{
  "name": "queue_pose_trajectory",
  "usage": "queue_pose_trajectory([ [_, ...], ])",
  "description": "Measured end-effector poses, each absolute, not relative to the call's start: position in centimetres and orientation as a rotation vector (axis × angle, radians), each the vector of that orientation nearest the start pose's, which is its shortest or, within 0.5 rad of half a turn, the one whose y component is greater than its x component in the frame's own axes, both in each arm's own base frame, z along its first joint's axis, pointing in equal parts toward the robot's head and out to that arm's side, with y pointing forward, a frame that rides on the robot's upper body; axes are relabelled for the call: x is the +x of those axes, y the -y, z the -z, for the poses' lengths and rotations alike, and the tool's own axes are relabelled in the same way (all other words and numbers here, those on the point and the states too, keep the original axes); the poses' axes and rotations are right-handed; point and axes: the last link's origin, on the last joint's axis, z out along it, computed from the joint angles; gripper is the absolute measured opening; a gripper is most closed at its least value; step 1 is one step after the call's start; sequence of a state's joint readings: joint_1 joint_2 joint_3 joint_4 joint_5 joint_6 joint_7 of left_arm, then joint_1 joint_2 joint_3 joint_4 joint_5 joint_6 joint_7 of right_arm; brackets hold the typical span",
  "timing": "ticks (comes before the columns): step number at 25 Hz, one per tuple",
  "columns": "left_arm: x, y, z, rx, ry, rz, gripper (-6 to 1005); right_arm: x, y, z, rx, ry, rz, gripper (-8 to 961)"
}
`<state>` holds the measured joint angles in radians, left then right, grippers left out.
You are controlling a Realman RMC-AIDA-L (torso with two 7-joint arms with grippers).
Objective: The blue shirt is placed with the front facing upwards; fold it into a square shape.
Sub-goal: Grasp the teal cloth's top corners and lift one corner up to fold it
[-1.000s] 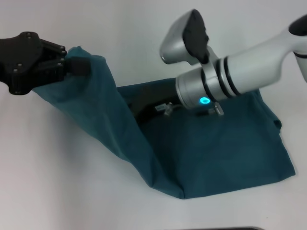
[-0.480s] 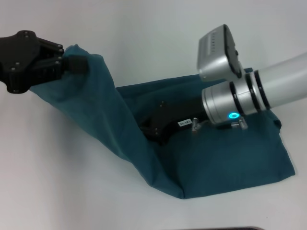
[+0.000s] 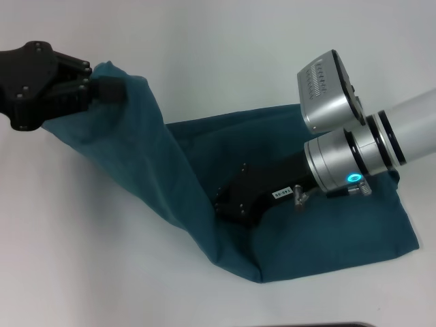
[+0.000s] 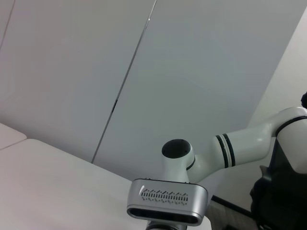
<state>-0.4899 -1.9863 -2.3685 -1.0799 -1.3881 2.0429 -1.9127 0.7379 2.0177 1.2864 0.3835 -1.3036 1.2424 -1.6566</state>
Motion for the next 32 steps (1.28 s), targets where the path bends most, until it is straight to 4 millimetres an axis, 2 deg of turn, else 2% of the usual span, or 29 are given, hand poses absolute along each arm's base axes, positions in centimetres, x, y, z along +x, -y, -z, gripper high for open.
queue_pose_trajectory([
  [5, -19.5, -29.9, -9.7, -3.015, 0.644, 0.894, 32, 20.3, -30.6, 11.7, -3.236, -0.603, -0.344, 18],
  [17, -19.4, -30.0, -9.4, -3.023, 0.638, 0.895, 34, 16.6, -30.5, 13.9, -3.315, -0.463, -0.344, 18],
  [32, -19.6, -29.9, -8.9, -3.028, 0.647, 0.901, 35, 14.8, -31.9, 14.7, -3.232, -0.412, -0.371, 19],
])
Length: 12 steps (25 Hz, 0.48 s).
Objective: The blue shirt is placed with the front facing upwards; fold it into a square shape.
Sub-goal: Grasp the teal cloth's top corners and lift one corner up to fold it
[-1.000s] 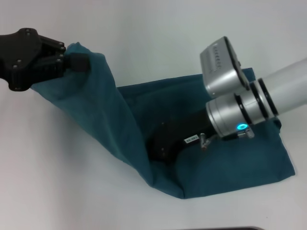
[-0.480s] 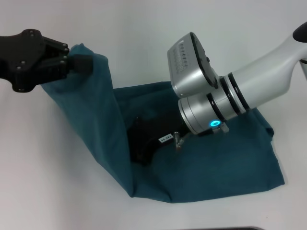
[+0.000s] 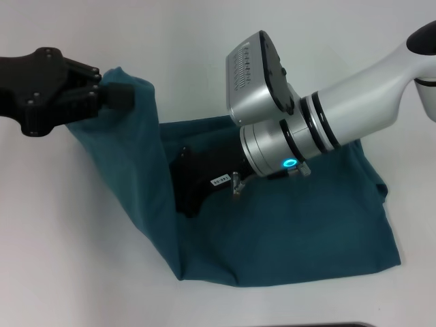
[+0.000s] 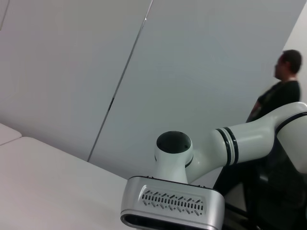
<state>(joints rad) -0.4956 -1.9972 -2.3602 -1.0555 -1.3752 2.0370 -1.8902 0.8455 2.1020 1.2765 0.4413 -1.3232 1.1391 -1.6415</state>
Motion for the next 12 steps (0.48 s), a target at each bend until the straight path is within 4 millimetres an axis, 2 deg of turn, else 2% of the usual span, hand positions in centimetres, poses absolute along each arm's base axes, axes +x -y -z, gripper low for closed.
queue_pose_trajectory([
  [7, -19.5, -29.9, -8.6, -3.034, 0.631, 0.914, 36, 14.3, -32.3, 15.0, -3.206, -0.389, -0.367, 20],
  [12, -19.0, -30.0, -8.0, -3.057, 0.608, 0.921, 37, 14.6, -33.1, 14.6, -3.143, -0.436, -0.404, 21],
])
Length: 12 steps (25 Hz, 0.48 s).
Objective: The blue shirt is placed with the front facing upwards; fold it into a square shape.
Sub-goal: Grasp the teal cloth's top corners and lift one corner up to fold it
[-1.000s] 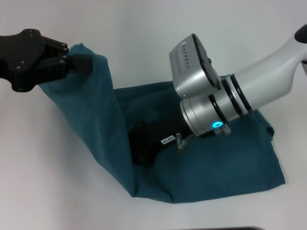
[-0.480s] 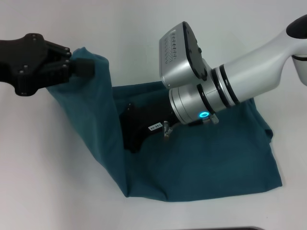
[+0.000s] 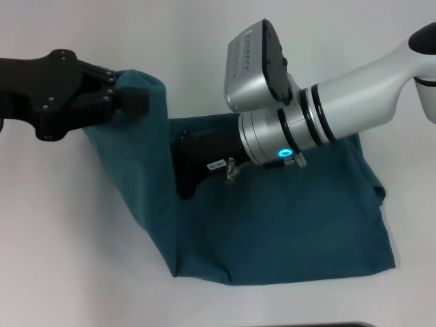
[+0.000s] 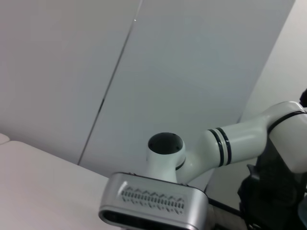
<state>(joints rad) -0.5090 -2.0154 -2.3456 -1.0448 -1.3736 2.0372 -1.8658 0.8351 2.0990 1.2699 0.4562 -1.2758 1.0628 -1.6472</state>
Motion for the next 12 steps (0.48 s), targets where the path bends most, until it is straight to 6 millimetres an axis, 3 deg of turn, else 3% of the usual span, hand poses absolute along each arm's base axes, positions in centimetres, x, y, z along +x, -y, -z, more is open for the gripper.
queue_pose_trajectory([
  [12, -18.52, -30.03, -7.49, -3.083, 0.592, 0.916, 38, 14.01, -33.50, 15.05, -3.120, -0.385, -0.383, 22],
])
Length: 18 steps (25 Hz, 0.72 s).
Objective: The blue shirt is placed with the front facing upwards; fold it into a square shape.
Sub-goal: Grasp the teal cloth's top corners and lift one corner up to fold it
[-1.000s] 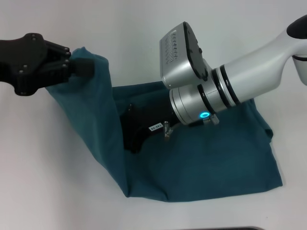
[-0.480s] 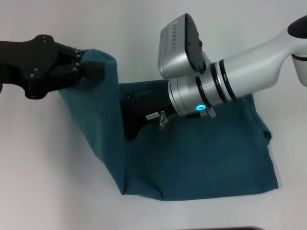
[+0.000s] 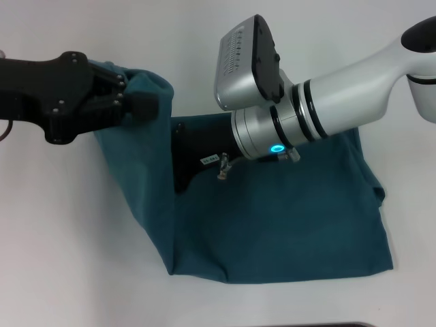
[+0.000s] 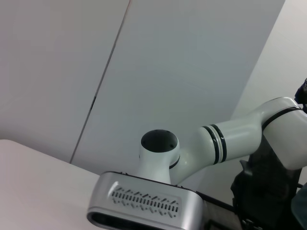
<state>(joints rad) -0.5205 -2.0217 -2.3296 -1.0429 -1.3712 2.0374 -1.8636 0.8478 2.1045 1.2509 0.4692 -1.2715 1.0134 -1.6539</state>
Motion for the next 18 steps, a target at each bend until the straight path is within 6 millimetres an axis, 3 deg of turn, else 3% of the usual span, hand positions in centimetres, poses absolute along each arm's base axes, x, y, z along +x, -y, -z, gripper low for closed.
queue_pose_trajectory([
  [12, -18.3, -30.0, -7.1, -3.104, 0.587, 0.909, 40, 13.3, -34.1, 15.4, -3.078, -0.359, -0.384, 23],
  [18, -18.3, -30.0, -7.1, -3.101, 0.586, 0.910, 40, 14.9, -34.0, 14.9, -3.041, -0.441, -0.396, 24],
])
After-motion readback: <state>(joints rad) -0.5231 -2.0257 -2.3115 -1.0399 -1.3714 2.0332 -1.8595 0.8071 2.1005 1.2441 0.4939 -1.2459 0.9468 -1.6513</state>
